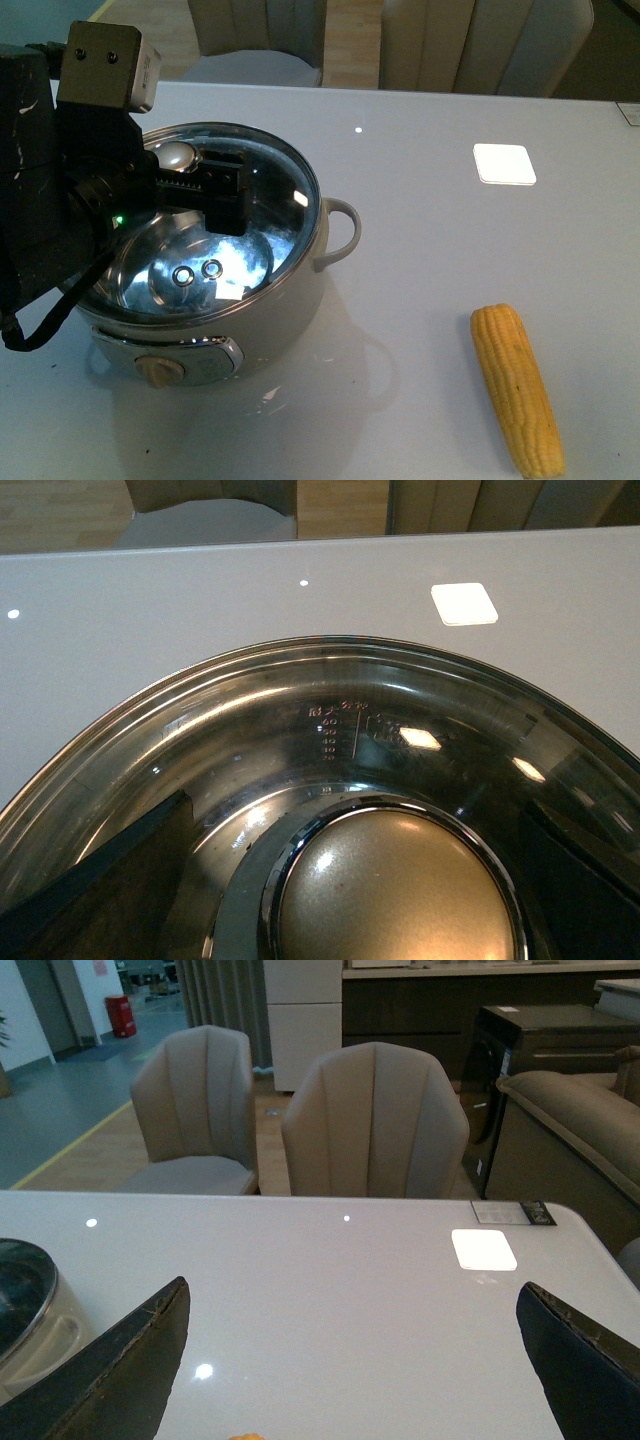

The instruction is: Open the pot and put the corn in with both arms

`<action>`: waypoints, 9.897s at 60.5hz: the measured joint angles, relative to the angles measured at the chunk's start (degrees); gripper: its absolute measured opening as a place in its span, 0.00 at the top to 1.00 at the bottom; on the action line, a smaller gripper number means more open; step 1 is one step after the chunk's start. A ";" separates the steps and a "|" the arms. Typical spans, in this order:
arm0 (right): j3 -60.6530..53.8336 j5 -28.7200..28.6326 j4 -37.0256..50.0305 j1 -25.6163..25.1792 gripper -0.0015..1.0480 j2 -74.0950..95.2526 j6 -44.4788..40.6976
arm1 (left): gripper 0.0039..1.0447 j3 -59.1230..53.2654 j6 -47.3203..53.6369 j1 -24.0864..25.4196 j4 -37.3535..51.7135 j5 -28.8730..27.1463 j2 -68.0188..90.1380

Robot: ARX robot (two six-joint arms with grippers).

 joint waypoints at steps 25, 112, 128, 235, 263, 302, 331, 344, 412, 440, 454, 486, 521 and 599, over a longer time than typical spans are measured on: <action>0.02 0.09 0.00 0.00 0.08 0.00 0.00 | 0.58 0.81 -0.28 -0.33 0.48 -0.28 0.55; 0.02 0.07 0.00 0.00 0.08 0.00 0.00 | 0.60 -2.43 2.86 19.61 -5.11 6.45 -17.75; 0.02 0.07 0.00 0.00 0.08 0.00 0.00 | 0.60 -4.04 6.19 37.57 5.57 13.00 -7.48; 0.02 0.11 0.00 0.00 0.08 0.00 0.00 | 0.60 14.34 7.58 46.14 18.91 16.04 32.76; 0.02 0.09 0.00 0.00 0.08 -0.02 0.00 | 0.60 19.17 5.79 45.75 12.72 13.68 32.98; 0.02 0.09 0.00 0.00 0.08 -0.02 0.00 | 0.06 13.90 2.69 45.57 12.44 14.40 28.44; 0.02 0.09 0.00 0.00 0.08 -0.02 0.00 | 0.06 2.34 -3.65 43.47 4.96 18.91 -3.78; 0.02 0.09 0.00 0.00 0.08 -0.02 0.00 | 0.06 -5.22 -8.17 42.62 -5.25 24.48 -24.00; 0.02 0.04 0.00 0.00 0.08 -0.02 0.00 | 0.97 -33.79 1.88 19.93 -32.33 5.01 -89.24; 0.02 0.09 0.00 0.00 0.08 -0.02 0.00 | 0.97 -35.87 1.95 19.52 -41.16 4.48 -101.15; 0.02 0.09 0.00 0.00 0.08 -0.02 0.00 | 0.97 -35.87 1.95 19.52 -45.90 4.48 -105.98; 0.02 0.09 0.00 0.00 0.08 -0.04 0.00 | 0.97 -35.87 1.99 19.50 -60.08 4.48 -119.82; 11.30 14.67 -27.50 6.01 0.08 23.04 14.47 | 0.15 -35.85 1.97 19.50 -60.17 4.46 -119.93; 21.99 5.27 28.06 18.12 0.08 112.30 9.49 | 0.06 -35.87 2.12 19.50 -60.17 4.48 -119.93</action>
